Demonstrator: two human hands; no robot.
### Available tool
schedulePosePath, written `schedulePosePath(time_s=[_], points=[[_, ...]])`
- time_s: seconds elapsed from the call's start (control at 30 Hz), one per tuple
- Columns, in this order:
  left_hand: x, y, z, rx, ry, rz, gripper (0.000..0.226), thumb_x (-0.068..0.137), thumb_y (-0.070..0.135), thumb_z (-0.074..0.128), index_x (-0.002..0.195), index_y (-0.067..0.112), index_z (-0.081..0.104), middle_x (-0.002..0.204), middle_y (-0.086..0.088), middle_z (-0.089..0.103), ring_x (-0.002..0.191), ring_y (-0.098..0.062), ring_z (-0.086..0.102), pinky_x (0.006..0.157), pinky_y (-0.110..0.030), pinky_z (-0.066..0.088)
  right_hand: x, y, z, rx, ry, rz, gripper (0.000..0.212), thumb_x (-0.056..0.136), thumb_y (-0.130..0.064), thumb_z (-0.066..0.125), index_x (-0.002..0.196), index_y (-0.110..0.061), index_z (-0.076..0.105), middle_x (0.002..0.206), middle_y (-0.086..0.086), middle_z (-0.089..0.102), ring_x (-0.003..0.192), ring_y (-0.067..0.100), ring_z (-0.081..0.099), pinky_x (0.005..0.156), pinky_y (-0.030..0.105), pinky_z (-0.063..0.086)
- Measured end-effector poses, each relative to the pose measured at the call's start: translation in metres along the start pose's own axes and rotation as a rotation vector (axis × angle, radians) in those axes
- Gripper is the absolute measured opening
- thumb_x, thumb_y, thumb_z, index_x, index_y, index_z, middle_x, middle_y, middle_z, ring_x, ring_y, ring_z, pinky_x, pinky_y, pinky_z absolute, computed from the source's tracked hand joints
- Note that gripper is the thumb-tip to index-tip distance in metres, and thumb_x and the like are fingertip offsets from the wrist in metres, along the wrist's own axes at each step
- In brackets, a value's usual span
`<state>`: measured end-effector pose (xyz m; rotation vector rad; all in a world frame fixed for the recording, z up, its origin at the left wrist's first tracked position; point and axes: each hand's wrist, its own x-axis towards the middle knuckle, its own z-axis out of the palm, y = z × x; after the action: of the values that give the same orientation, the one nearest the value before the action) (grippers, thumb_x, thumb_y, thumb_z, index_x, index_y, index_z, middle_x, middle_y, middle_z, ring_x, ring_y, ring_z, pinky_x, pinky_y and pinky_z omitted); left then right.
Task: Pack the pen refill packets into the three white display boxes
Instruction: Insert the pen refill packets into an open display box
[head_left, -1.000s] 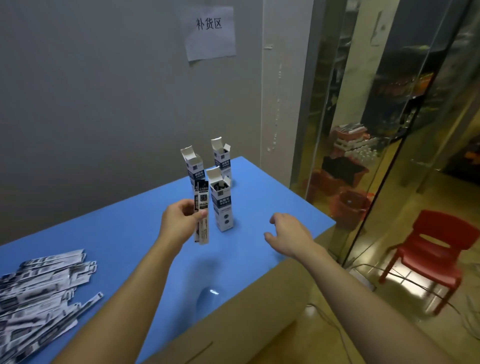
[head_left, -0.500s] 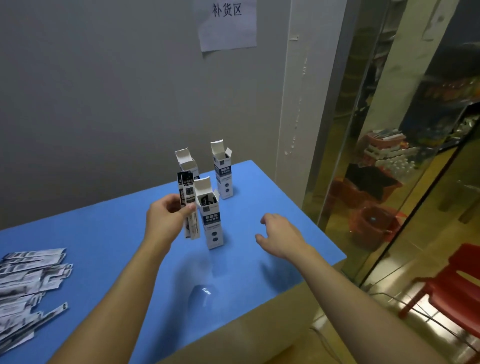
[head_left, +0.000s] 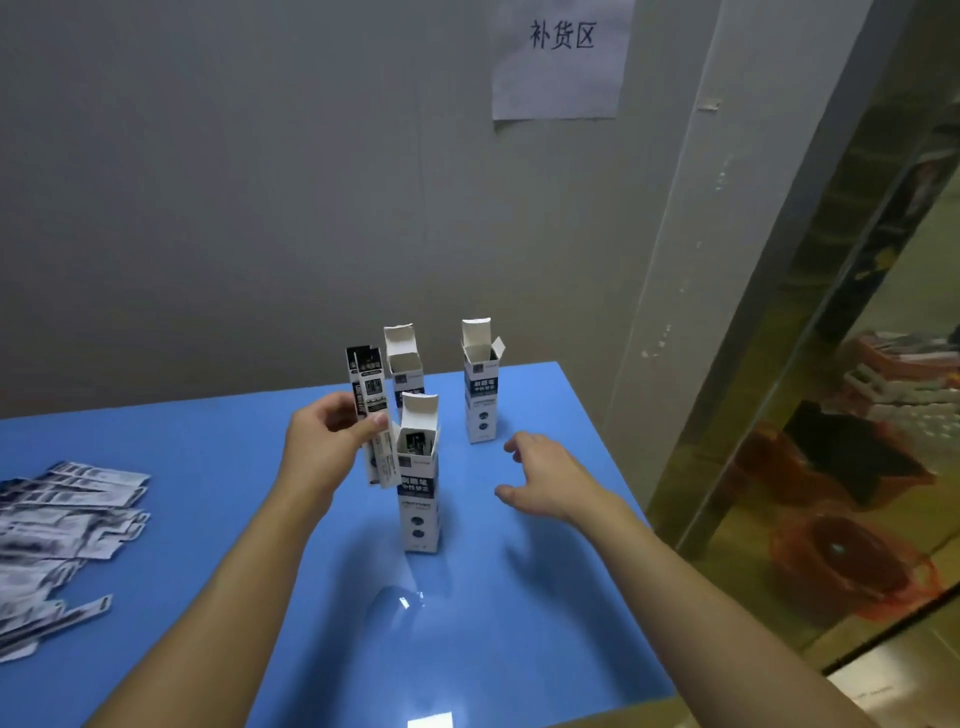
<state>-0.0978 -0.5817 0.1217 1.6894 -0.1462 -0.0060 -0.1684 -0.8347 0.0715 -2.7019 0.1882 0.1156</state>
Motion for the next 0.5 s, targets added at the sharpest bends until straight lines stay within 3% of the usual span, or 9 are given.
schedulePosePath(time_s=[0.2,0.33,0.5], points=[[-0.006,0.006,0.002,0.029,0.147,-0.036,0.017,0.087,0.000,0.074,0.097,0.013,0.073,0.095,-0.006,0.076,0.089,-0.020,0.070,0.084,-0.036,0.056,0.033,-0.009,0.011,0.126,-0.195,-0.196,0.096,0.072,-0.050,0.083,0.148,-0.017,0.035,0.145,-0.001,0.044,0.133,0.017,0.042,0.107,0.032,0.040],[-0.018,0.015,0.015,0.031,0.258,-0.084,0.012,0.090,0.004,0.071,0.100,0.012,0.071,0.092,-0.001,0.074,0.083,-0.014,0.068,0.062,-0.027,0.046,0.047,-0.025,0.030,0.221,-0.272,-0.289,0.114,0.055,-0.062,0.088,0.147,-0.020,0.035,0.146,-0.006,0.044,0.134,0.014,0.043,0.110,0.035,0.041],[-0.028,0.015,0.032,0.031,0.363,-0.111,0.013,0.089,0.001,0.071,0.102,0.007,0.071,0.090,-0.003,0.074,0.078,-0.014,0.068,0.048,-0.008,0.044,0.059,-0.039,0.049,0.399,-0.213,-0.335,0.081,0.052,-0.060,0.086,0.119,-0.026,0.055,0.114,-0.010,0.065,0.102,0.010,0.062,0.091,0.036,0.055]])
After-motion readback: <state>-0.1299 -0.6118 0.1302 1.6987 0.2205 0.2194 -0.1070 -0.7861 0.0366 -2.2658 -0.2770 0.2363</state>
